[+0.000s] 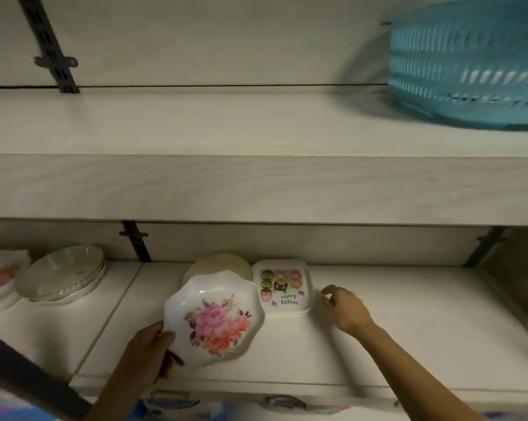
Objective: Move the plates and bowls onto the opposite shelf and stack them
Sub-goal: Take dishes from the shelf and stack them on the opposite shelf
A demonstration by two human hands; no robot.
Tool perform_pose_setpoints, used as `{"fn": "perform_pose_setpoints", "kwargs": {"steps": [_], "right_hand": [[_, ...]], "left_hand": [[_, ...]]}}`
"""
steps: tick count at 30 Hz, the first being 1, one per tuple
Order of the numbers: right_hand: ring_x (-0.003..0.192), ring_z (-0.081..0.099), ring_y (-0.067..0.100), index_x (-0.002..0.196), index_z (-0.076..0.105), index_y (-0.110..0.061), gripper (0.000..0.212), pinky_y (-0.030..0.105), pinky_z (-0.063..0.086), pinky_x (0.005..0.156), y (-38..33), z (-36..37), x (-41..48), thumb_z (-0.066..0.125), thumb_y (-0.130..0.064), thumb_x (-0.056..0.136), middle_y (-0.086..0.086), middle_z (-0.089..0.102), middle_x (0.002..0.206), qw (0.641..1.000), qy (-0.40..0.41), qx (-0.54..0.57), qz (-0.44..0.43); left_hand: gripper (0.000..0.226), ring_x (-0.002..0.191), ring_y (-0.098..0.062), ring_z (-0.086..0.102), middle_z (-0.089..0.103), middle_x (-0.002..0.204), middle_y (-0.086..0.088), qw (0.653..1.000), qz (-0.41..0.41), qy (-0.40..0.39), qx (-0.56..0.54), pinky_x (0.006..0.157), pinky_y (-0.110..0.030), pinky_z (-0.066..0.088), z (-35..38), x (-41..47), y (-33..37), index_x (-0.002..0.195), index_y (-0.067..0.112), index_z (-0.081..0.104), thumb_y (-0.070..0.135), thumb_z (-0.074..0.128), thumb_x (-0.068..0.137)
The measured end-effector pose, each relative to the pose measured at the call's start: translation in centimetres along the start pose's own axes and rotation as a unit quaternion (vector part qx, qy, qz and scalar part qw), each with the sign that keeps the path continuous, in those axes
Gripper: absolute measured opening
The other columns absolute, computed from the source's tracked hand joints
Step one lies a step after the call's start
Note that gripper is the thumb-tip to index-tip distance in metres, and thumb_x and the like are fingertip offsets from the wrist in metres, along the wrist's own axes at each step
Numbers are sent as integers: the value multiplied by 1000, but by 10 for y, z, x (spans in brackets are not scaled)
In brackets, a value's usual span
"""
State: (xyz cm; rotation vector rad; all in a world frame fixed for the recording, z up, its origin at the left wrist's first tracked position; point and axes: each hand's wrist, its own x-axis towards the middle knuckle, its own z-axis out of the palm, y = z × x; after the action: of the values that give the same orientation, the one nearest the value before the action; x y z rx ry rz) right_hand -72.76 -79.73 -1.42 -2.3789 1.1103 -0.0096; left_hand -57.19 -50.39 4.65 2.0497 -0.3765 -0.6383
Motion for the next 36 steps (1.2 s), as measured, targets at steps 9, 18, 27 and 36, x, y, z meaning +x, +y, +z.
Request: {"fn": "perform_pose_setpoints", "kwargs": {"steps": [9,18,27,36], "right_hand": [[99,59,15,118,58,-27,30,27,45,78,72,-71,-80,39,-36,96,-8,62,114,997,23,-66,-32],[97,60,5,118,56,-36,29,21,48,81,152,-128,-113,38,-42,95,-17,62,113,991,24,-107,-80],[95,61,4,114,58,-37,26,20,50,83,197,-144,-106,40,-38,95,-19,64,111,990,-9,-106,-89],[90,57,1,113,59,-37,25,17,42,74,195,-150,-97,41,-36,95,-19,64,111,992,6,-85,-94]], "left_hand": [[18,26,-7,39,55,33,-4,994,52,-85,40,31,-17,30,91,25,31,81,1,54,-1,39,91],[15,37,-12,45,58,49,-4,995,49,-85,-8,35,-18,33,213,22,55,103,11,48,5,38,94],[7,37,-14,47,58,61,-11,998,-30,-54,-21,32,-18,34,305,42,68,99,4,39,9,38,94],[21,22,-7,43,60,58,-7,997,-50,-57,-20,31,-19,33,335,56,81,99,2,39,23,37,98]]}}
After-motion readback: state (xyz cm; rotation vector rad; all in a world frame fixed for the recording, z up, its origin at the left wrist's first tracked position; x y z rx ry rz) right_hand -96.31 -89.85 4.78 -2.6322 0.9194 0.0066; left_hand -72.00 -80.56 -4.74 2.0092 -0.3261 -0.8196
